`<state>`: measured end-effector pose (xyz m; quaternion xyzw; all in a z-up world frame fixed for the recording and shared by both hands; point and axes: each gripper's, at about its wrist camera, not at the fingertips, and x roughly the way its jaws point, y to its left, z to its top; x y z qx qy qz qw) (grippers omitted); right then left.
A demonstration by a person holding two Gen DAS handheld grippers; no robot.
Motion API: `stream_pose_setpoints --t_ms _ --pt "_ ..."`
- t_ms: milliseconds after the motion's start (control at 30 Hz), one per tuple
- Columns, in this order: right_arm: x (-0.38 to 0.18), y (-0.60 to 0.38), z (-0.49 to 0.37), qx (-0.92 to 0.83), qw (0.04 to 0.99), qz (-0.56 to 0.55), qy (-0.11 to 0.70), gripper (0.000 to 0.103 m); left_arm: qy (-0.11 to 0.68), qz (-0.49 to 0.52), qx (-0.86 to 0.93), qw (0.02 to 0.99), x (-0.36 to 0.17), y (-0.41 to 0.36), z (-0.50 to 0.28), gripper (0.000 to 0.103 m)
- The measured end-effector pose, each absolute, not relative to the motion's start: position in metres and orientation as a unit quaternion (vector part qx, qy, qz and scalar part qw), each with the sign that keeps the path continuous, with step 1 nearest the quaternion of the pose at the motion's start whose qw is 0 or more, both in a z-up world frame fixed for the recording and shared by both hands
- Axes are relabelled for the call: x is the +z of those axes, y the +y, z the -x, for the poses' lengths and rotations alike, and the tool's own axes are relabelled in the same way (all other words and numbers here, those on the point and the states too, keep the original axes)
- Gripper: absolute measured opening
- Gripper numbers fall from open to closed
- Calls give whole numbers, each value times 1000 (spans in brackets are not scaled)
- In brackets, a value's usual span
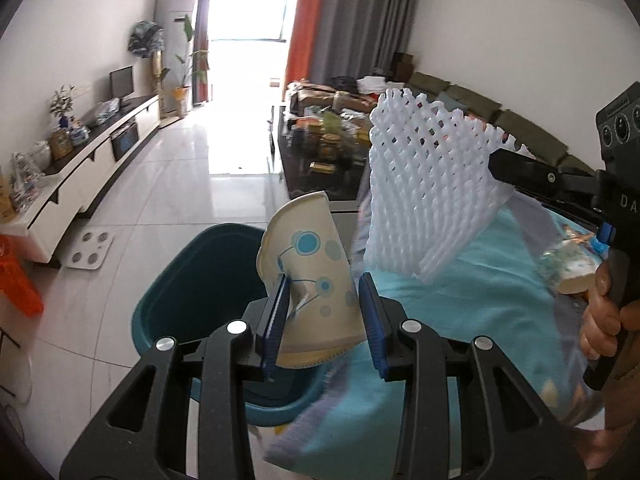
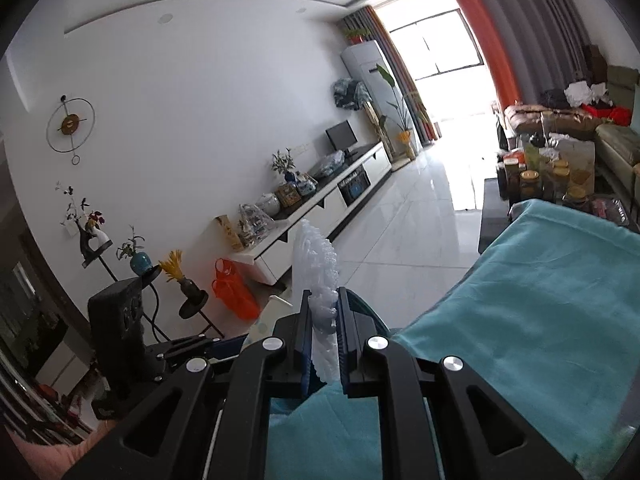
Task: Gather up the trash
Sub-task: 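Carry the paper cup and foam net with both tools over the teal bin, then open both tools over the bin, then move them back to the table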
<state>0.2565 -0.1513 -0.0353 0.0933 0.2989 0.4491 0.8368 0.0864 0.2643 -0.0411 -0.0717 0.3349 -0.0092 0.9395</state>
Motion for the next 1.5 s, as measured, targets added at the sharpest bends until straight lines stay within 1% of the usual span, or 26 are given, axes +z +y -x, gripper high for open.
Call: stream_pose_setpoints --t_ms 300,567,733,767,833,867,900,933,1000,1100,1133,1267,1333,1467,1500 --pt "-62 -99 -282 436 826 -79 348 10 367 90 22 925 -69 295 -107 36" --pt "-86 -62 -293 426 810 -63 398 10 396 106 33 912 -95 294 -131 36" --pt "-94 -45 -294 425 799 -52 423 12 413 115 46 902 -112 297 -150 37" --pt "-95 -43 -294 424 798 -51 425 13 416 117 46 901 -114 297 -153 37" --pt "-97 -41 -293 421 798 -49 429 25 421 123 48 897 -120 295 -157 37" --pt "-98 -42 -295 420 797 -49 431 27 423 127 48 896 -122 296 -160 37" --pt "-98 -42 -295 420 797 -49 432 29 425 130 50 895 -124 297 -163 38" --pt "-99 -43 -295 419 796 -50 433 29 426 132 52 893 -127 297 -165 42" --pt "-98 -44 -296 417 797 -51 434 30 424 140 57 893 -131 299 -167 45" --pt "-95 -50 -294 417 799 -52 430 31 416 145 62 895 -129 297 -167 46" --pt "-95 -52 -295 417 799 -53 429 31 412 144 62 897 -128 294 -163 48" --pt "-86 -68 -287 420 803 -55 418 32 378 127 57 915 -106 283 -145 54" --pt "-77 -80 -279 424 808 -53 406 36 361 121 49 923 -94 274 -137 61" --pt "-58 -109 -263 427 823 -46 372 41 321 101 13 941 -67 243 -120 65" --pt "-53 -119 -258 423 830 -42 362 45 315 98 4 944 -63 238 -116 65"
